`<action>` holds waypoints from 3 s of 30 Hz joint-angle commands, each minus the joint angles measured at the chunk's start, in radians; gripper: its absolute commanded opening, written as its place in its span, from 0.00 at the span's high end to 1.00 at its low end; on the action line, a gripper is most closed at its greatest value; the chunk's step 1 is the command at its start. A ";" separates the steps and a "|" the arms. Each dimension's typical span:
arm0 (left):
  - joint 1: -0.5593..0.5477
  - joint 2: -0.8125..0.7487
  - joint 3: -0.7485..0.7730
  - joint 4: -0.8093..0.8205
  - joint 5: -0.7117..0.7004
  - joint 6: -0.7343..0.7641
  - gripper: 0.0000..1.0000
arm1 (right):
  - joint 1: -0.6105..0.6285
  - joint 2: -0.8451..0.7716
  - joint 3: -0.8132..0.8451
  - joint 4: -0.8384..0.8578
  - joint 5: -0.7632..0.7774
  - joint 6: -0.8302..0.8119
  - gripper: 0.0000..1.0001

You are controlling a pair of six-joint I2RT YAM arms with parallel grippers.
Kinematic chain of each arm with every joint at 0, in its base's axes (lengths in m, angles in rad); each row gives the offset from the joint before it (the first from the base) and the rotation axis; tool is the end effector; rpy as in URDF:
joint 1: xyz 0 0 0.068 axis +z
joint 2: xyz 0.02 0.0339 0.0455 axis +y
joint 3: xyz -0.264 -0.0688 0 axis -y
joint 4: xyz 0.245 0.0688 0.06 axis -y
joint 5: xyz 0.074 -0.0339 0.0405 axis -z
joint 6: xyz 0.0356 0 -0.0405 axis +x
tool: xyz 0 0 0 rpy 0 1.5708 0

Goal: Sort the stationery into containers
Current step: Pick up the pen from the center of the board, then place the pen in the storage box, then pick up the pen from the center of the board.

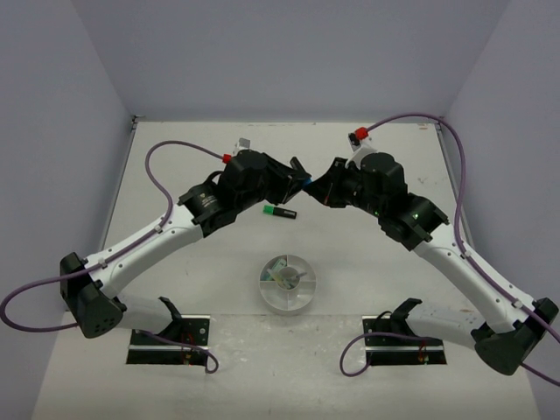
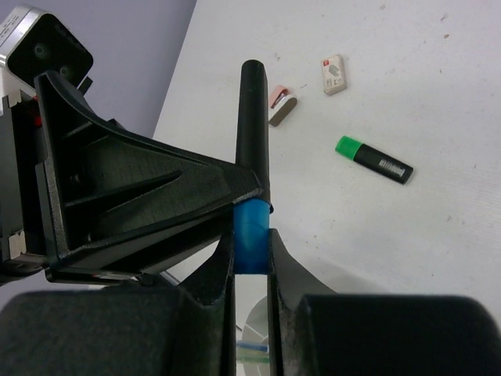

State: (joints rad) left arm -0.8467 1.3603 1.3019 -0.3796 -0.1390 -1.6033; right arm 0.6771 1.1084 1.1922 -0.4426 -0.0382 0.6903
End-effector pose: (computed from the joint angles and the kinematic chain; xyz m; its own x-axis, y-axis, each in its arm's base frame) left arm 0.2103 -0.2304 0.3709 -0.6493 -0.7600 -0.0293 -0.3022 0.2932 -0.9070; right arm 0.1893 0.1539 0.3916 -0.6274 0.3120 -0.7134 -0.3300 0.7233 0.6066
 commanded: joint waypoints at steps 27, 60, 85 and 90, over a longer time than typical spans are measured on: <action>0.347 -0.053 0.008 -0.255 0.198 0.875 0.00 | 0.005 -0.014 -0.011 -0.633 -0.375 -0.318 1.00; 0.347 0.088 0.073 -0.303 0.168 0.901 0.00 | 0.076 0.087 -0.174 -0.395 -0.358 -0.295 0.51; 0.183 0.858 0.616 -0.693 -0.196 0.241 0.06 | -0.019 -0.147 -0.119 -0.450 0.115 -0.027 0.01; 0.184 0.854 0.523 -0.627 -0.167 0.217 0.13 | -0.019 -0.179 -0.115 -0.452 0.090 -0.045 0.01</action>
State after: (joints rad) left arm -0.6682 2.2295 1.8697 -1.0189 -0.3029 -1.3124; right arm 0.6598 0.9603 1.0691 -0.8888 0.0809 0.6410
